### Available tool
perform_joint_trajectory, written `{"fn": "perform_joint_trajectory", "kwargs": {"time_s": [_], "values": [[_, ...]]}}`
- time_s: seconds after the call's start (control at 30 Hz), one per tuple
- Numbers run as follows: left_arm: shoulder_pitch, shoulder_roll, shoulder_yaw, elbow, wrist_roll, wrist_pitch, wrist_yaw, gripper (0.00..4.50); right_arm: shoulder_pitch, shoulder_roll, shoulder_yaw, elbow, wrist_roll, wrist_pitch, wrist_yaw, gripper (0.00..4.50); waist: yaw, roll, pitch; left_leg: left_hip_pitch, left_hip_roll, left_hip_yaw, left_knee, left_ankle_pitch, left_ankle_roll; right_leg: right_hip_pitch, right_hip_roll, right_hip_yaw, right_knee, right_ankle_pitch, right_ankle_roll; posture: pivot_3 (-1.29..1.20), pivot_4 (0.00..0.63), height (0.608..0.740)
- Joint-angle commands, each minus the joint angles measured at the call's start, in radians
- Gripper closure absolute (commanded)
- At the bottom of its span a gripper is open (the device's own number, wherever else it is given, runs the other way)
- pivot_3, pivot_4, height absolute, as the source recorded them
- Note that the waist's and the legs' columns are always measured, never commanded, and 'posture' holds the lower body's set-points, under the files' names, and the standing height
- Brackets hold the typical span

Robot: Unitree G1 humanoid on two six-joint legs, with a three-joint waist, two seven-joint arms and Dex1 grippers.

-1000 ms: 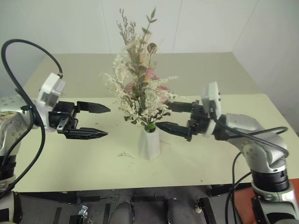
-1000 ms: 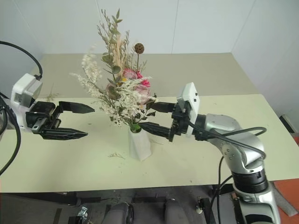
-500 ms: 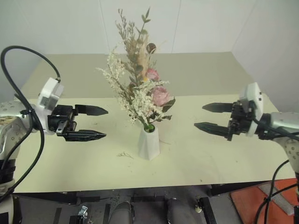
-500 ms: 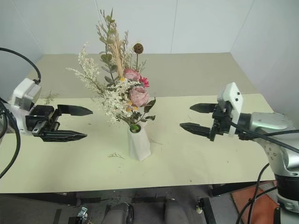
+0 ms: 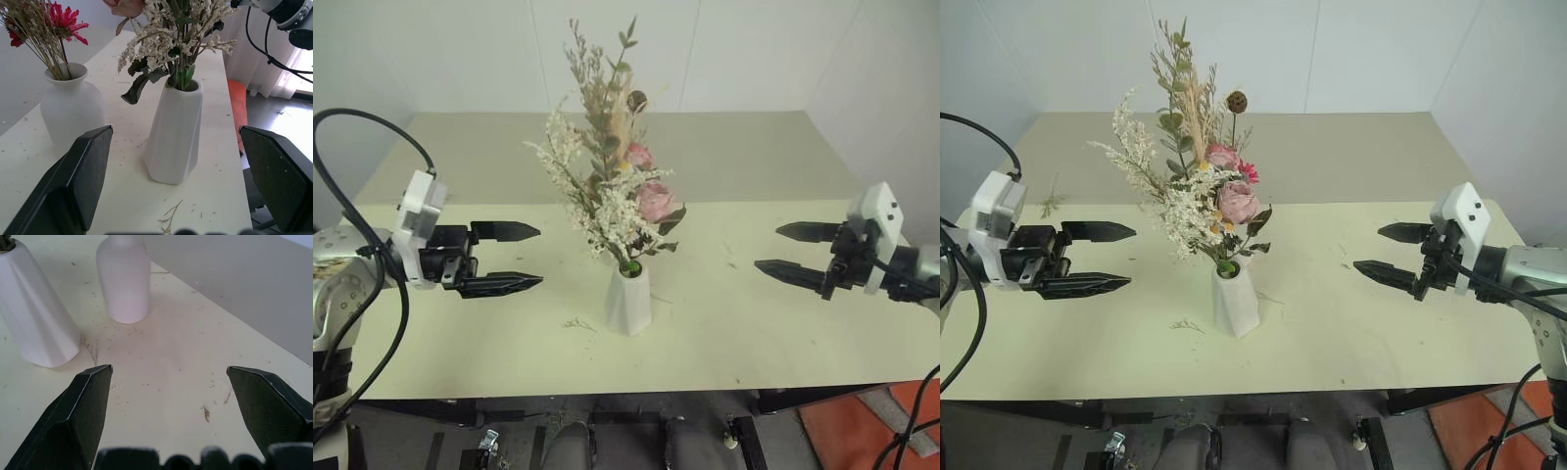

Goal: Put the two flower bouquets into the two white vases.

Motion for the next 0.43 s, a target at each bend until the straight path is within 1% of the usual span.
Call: {"fn": "perform_joint_trajectory", "kwargs": {"time_s": [0.03,0.27,0.43], "values": [[0.015,0.002,0.042,-0.030,-0.033,0.010,0.022,0.00,0.037,-0.013,-0.060,-0.030,-0.021,-0.029,-0.016,0.05,0.001,0.000,0.000,0.000,0.000,0.000,0.000,0.000,0.000,0.000,0.000,0.000,0.000,0.000,0.000,0.00,0.150,0.740],[0.085,0.011,0.060,-0.086,-0.061,0.036,0.053,0.00,0.081,0.006,-0.078,-0.051,-0.045,-0.046,-0.055,0.05,-0.001,0.000,0.000,0.001,0.000,0.000,0.000,0.000,0.000,0.000,0.000,0.000,0.001,0.000,0.000,0.00,0.150,0.740],[0.114,0.017,0.078,-0.093,-0.058,0.041,0.067,0.00,0.100,0.017,-0.093,-0.073,-0.051,-0.047,-0.091,0.05,0.001,0.000,0.000,0.001,0.000,0.000,0.000,0.000,0.000,0.001,0.000,0.000,0.000,0.000,0.000,0.00,0.150,0.740]]}}
